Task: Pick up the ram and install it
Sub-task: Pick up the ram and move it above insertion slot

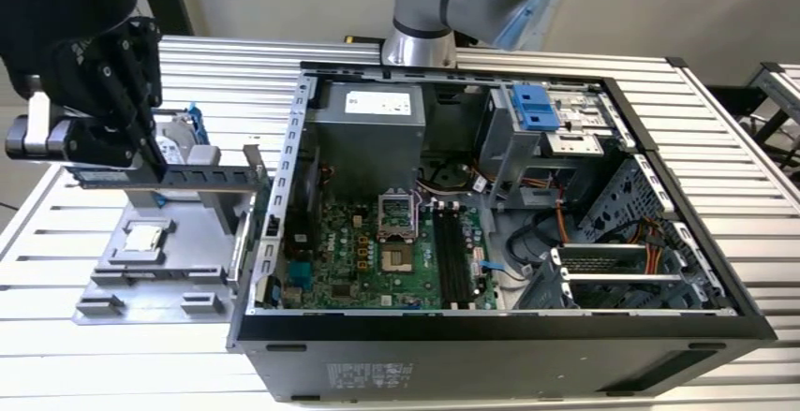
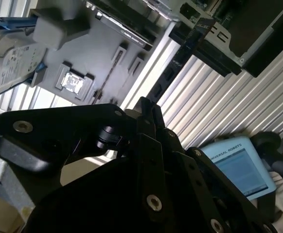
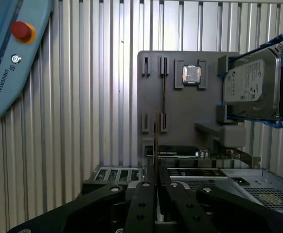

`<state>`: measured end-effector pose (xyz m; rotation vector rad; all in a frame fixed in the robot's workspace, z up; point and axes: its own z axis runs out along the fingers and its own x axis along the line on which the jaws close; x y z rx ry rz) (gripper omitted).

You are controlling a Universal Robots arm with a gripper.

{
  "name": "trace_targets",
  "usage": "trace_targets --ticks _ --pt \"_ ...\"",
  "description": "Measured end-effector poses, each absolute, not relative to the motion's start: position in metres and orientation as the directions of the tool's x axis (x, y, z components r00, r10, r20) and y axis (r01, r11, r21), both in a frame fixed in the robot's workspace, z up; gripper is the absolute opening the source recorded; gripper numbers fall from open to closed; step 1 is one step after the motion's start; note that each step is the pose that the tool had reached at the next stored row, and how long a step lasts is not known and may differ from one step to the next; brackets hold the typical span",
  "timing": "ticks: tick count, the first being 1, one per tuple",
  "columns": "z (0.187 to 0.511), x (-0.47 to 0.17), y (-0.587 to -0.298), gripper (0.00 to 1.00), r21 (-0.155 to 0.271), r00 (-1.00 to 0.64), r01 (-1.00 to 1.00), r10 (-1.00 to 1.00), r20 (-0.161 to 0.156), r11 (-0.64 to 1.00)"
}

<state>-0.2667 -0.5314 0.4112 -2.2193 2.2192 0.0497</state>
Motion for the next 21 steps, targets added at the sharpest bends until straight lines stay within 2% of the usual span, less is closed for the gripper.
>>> trace_targets --ticks 21 --pt "0.411 -0.225 -0.531 0.0 0.021 0.0 -1.0 -1.0 -0.024 0.0"
